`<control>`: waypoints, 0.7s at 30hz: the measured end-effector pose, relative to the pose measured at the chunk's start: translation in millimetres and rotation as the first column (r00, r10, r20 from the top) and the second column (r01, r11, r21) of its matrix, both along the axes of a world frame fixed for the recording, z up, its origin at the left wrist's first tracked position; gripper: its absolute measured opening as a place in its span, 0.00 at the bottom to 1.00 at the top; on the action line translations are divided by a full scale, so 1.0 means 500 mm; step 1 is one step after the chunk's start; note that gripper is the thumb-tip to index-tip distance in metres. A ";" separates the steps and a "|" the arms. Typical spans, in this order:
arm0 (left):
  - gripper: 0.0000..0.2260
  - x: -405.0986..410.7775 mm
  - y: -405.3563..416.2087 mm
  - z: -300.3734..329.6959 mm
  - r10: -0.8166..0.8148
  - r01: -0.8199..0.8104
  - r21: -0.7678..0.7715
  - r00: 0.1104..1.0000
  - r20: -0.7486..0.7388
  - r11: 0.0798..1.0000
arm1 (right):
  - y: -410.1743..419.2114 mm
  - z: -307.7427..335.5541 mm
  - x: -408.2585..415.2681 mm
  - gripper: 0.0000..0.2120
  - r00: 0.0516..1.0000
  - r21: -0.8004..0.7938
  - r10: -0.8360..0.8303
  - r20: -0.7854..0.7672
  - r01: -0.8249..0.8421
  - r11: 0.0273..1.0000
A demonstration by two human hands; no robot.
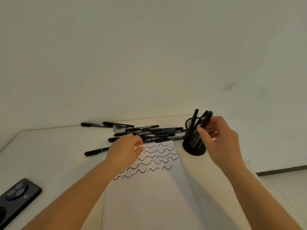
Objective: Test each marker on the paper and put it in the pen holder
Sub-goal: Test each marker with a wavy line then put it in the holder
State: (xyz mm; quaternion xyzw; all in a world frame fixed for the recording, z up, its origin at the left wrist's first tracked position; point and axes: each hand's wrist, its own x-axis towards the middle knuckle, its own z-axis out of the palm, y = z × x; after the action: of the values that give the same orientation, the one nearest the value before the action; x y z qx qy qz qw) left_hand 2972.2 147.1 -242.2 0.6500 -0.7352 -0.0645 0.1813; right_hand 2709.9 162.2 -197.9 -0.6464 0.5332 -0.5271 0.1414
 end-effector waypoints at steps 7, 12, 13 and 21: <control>0.12 0.025 -0.074 -0.032 0.067 -0.067 0.001 0.988 0.139 0.998 | -0.030 0.033 -0.034 0.18 0.979 -0.070 -0.072 0.190 0.086 0.994; 0.12 0.015 -0.086 -0.038 0.071 -0.082 0.044 0.973 0.219 0.996 | -0.048 0.022 -0.038 0.28 0.997 -0.052 -0.071 0.022 0.072 0.996; 0.12 0.014 -0.087 -0.039 0.076 -0.089 0.047 0.972 0.220 0.995 | -0.053 0.019 -0.037 0.30 0.997 -0.029 -0.070 -0.044 0.069 0.997; 0.12 0.019 -0.097 -0.037 0.055 -0.077 0.107 0.979 0.196 0.991 | -0.074 0.005 -0.022 0.30 0.952 -0.026 -0.060 -0.301 0.055 0.998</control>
State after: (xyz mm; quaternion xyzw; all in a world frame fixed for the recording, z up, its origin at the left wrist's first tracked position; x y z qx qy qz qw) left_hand 2981.5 98.5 -260.6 0.6865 -0.7224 -0.0372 0.0738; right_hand 2698.9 125.1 -195.3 -0.7048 0.5625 -0.4306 0.0374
